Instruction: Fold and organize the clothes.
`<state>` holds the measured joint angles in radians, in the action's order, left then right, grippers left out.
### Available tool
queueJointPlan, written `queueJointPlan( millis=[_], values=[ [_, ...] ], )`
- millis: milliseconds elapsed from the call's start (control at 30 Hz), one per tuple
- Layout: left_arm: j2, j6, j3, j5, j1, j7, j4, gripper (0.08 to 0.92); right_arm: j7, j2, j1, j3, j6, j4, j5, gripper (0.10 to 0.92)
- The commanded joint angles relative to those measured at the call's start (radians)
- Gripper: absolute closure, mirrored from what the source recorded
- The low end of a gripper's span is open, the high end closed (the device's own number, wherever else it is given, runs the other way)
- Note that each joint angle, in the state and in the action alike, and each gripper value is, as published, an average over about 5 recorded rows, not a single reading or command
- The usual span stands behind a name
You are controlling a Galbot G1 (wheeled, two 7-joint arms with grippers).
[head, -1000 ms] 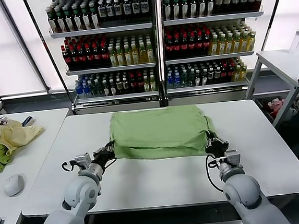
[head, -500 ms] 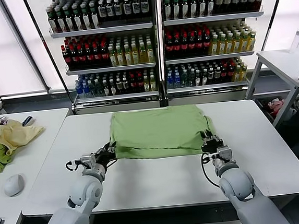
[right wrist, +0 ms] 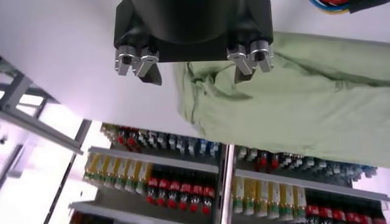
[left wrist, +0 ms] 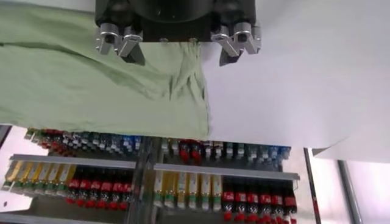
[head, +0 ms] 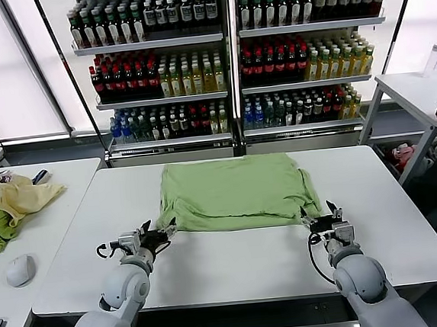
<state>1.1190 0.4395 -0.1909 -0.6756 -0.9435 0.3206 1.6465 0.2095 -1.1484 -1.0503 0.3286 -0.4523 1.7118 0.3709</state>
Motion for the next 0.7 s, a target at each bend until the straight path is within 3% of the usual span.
queueJointPlan(
  millis=[33,433,700],
  values=[
    [0.006,0.004,0.024,0.002,0.025,0.001,-0.058,0.251,0.013,0.0,0.022,-0.022,-0.063,-0.028,0.098,0.229],
    [-0.001,0.011,0.03,-0.037,0.025,-0.013,-0.077,0.595,0.01,0.002,0.047,-0.048,-0.055,-0.049,0.124,0.56],
    [-0.019,0.009,0.015,-0.112,0.004,-0.028,-0.038,0.829,0.01,0.017,-0.028,-0.026,-0.044,0.021,0.122,0.776]
  ],
)
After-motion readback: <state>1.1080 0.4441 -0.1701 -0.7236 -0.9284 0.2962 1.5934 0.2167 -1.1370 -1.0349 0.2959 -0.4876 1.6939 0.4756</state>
